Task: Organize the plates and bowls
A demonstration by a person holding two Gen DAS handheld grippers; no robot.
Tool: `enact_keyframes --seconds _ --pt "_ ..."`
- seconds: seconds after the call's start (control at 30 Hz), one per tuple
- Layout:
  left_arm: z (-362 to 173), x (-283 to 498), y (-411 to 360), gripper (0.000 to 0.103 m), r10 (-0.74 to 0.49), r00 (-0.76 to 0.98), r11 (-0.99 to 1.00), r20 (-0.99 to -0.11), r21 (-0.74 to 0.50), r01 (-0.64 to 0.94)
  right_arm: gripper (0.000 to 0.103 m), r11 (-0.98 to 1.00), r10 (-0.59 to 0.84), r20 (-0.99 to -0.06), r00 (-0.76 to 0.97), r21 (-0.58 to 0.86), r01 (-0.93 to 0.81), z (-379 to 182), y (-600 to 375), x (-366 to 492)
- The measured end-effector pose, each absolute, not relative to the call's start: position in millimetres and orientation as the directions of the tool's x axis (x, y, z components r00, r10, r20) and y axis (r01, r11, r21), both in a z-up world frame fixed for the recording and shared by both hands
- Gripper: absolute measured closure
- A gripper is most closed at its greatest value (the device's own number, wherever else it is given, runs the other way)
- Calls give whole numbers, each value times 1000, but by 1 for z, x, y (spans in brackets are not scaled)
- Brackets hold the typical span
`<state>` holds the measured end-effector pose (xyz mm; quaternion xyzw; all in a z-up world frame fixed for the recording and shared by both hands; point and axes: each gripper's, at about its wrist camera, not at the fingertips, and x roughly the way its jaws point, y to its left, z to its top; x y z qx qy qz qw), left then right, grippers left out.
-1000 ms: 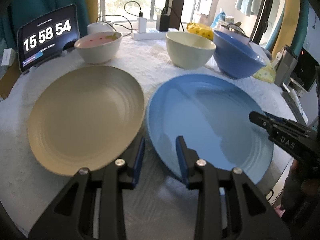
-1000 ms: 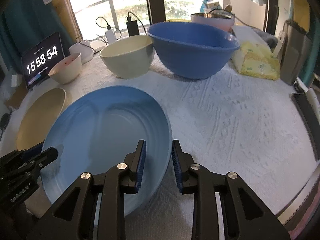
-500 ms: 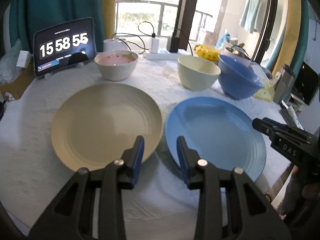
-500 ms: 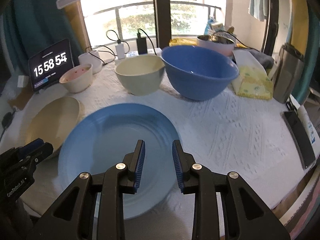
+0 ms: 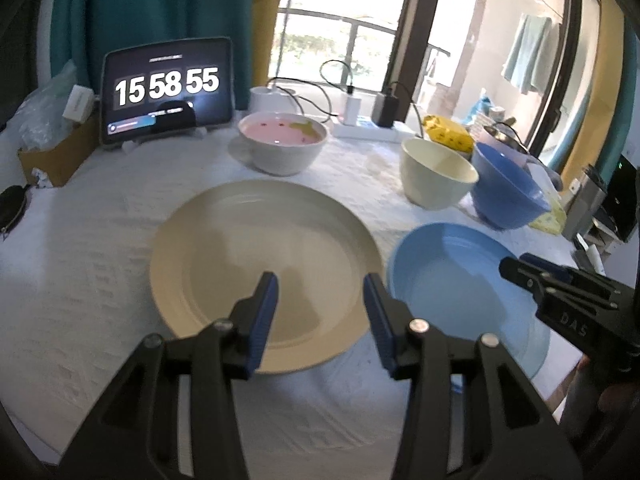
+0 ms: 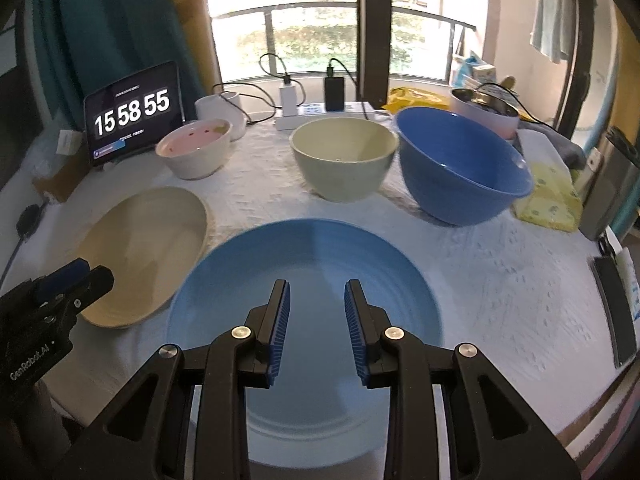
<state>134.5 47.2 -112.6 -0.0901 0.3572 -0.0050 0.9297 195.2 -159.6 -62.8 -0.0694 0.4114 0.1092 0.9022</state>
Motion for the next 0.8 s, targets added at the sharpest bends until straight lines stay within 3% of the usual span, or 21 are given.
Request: enact_keyframes --seconds 0.8 --pt "-128 148 126 57 40 733 964 -679 -167 -209 73 926 188 -797 574 -51 -375 -82 -77 227"
